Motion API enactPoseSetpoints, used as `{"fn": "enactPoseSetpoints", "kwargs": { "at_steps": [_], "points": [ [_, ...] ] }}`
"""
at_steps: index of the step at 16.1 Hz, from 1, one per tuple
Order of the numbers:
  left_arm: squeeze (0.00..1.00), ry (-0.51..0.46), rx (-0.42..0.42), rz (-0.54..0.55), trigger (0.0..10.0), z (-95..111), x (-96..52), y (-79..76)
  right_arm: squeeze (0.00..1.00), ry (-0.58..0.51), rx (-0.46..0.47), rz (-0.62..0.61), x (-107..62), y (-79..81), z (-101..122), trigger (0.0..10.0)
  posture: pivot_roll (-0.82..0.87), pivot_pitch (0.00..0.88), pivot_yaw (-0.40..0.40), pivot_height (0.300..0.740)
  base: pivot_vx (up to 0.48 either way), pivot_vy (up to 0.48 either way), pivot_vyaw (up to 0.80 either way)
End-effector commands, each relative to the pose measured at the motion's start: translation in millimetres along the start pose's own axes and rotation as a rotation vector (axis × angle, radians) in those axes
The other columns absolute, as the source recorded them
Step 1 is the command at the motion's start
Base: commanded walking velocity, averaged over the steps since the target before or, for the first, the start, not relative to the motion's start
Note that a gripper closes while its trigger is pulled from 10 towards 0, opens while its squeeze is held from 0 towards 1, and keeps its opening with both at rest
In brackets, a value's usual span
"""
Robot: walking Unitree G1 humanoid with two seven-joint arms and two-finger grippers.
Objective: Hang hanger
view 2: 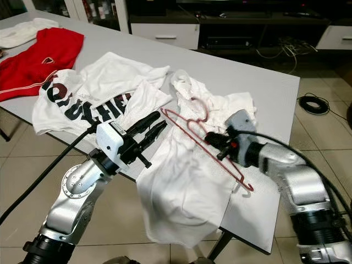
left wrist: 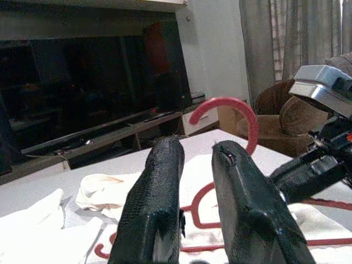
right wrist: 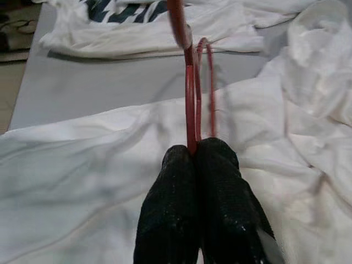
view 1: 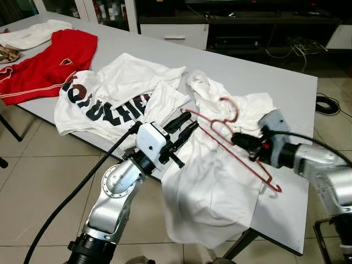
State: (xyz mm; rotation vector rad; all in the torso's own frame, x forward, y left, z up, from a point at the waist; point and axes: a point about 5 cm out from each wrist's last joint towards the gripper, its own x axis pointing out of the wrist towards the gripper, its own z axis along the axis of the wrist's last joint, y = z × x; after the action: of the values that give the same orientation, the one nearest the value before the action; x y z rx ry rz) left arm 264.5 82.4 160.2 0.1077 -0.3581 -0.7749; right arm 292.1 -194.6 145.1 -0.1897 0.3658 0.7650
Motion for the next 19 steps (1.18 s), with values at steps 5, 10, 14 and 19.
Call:
{"fn": "enactPoseSetpoints", "kwargs": {
  "at_steps": [5, 10, 14, 19],
  "points": [
    [0.00, -0.008, 0.006, 0.011, 10.0, 3, 0.8, 1.3, 0.00, 0.129, -0.150, -0.394, 14.5, -38.7, -7, 0.0, -0.10, 0.000, 0.025, 0.736, 0.000, 0.000, 0.00],
    [0.00, -0.007, 0.009, 0.011, 10.0, 4, 0.8, 2.3, 0.00, 0.128, -0.208, -0.539, 26.2, -53.5, -13, 0.0, -0.08, 0.000, 0.032, 0.736, 0.000, 0.000, 0.00],
    [0.00, -0.007, 0.013, -0.004, 10.0, 3, 2.4, 1.7, 0.00, -0.021, -0.146, -0.534, 30.6, -53.1, 2, 0.0, -0.09, 0.000, 0.039, 0.736, 0.000, 0.000, 0.00],
    [0.00, -0.018, 0.006, 0.003, 10.0, 4, 5.6, 1.5, 0.00, -0.257, 0.059, -0.262, 8.8, -41.8, 24, 0.0, -0.10, 0.000, 0.035, 0.736, 0.000, 0.000, 0.00]
  ]
}}
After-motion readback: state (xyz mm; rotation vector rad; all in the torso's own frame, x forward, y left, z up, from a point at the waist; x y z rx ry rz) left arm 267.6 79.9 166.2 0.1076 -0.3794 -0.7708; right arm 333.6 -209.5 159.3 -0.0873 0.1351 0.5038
